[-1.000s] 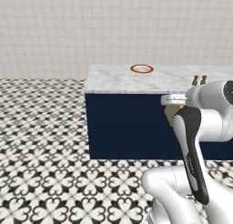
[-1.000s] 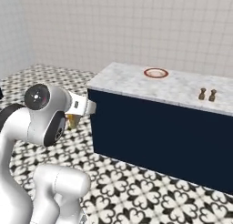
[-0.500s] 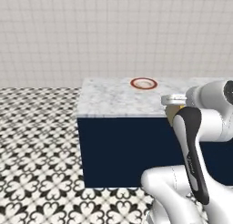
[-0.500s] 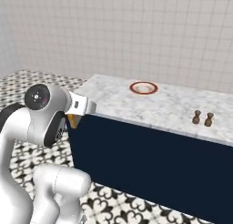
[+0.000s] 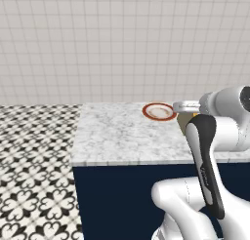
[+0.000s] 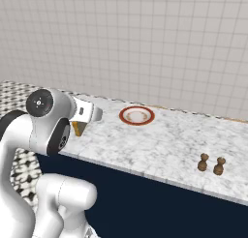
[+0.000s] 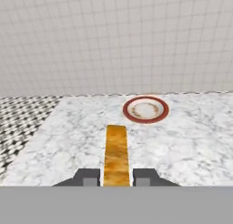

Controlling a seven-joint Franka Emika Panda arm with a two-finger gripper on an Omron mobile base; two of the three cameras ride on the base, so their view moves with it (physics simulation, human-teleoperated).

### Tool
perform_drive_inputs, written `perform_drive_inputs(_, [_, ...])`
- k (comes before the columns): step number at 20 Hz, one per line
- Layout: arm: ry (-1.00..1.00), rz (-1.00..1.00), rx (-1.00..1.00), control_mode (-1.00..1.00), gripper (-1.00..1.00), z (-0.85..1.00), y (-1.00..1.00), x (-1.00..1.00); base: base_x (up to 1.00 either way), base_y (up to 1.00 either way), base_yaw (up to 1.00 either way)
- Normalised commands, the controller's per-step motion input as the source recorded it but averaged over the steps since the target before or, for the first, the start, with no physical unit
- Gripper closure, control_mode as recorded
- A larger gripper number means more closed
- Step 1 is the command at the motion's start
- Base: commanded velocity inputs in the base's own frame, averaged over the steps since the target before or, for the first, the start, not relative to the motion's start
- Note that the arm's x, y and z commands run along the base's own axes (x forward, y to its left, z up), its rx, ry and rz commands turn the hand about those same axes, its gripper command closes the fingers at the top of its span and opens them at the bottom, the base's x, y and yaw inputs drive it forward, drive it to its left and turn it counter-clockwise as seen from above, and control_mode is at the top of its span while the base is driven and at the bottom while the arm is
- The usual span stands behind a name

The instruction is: Start the toaster. Once the lever pops up, take the bread to the plate on the dining counter.

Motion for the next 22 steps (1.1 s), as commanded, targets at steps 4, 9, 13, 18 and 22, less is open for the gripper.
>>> perform_drive_inputs(4, [0.0, 0.0, 0.0, 1.0, 1.0, 0.0, 0.0, 0.0, 0.96, 0.01, -0.04])
perform_drive_inputs(9, [0.0, 0.0, 0.0, 1.0, 1.0, 0.0, 0.0, 0.0, 0.59, 0.0, -0.01])
perform_drive_inputs(13, [0.0, 0.0, 0.0, 1.0, 1.0, 0.0, 0.0, 0.0, 0.07, 0.0, 0.0])
perform_drive_inputs(18, [0.02, 0.0, 0.01, -1.0, 1.0, -0.04, -0.16, 0.7, 0.1, 0.0, 0.0])
perform_drive_inputs(22, [0.08, 0.01, 0.04, -1.0, 1.0, -0.21, -0.36, 1.0, 0.0, 0.0, 0.0])
